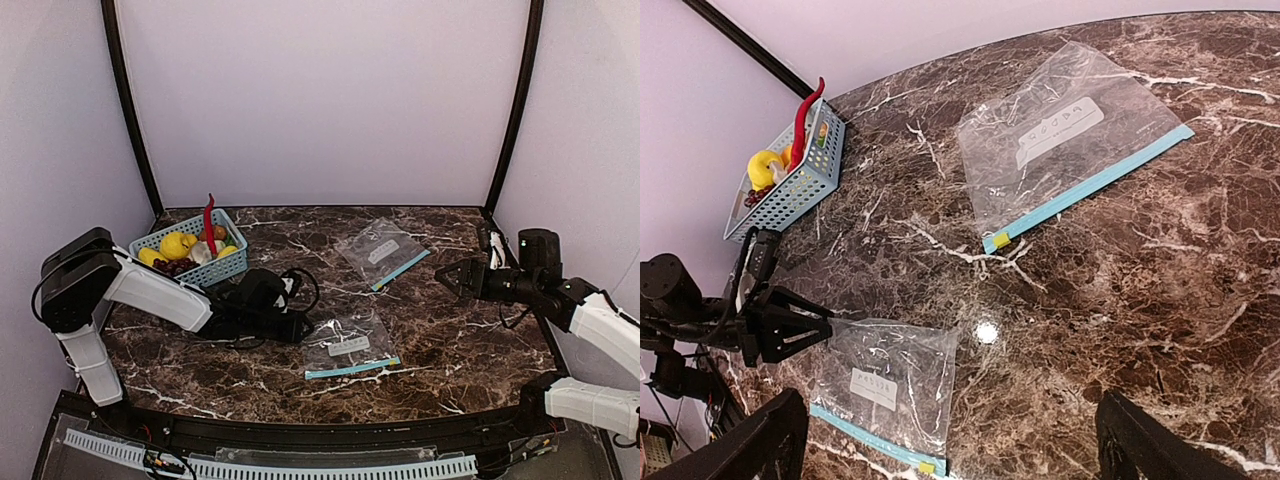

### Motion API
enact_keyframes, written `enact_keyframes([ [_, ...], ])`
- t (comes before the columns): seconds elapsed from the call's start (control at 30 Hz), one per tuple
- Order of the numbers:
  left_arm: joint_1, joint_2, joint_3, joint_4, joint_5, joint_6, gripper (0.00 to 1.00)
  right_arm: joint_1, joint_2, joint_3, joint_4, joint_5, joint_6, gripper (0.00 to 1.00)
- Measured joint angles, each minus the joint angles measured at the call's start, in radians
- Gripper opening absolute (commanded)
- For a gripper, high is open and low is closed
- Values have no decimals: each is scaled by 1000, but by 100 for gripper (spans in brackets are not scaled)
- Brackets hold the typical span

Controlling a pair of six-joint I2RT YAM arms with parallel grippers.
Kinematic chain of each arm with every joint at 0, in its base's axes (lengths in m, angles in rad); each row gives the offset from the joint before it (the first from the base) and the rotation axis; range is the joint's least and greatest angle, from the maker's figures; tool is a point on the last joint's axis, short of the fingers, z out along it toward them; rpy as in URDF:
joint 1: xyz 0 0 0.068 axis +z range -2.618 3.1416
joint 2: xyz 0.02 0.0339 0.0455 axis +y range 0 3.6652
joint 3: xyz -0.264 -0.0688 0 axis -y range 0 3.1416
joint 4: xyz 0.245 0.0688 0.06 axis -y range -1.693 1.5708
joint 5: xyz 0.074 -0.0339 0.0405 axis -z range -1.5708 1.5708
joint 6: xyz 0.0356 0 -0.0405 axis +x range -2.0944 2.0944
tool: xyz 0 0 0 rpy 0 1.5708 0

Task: Place the food in the zip-top bag and seal the zipper
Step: Pick up the zipper food storage bag at the center of the board.

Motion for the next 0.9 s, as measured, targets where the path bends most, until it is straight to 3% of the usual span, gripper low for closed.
enact_keyframes([
  [0.27, 1, 35, 30, -18, -6, -11, 23, 0, -2, 0, 0, 0, 0, 99],
  [0.5, 1, 37, 32, -17, -6, -26, 1, 0, -8, -11, -1, 0, 1, 99],
  [0.9, 1, -35, -20, 58, 23, -24, 1, 0, -50, -16, -8, -10, 13, 99],
])
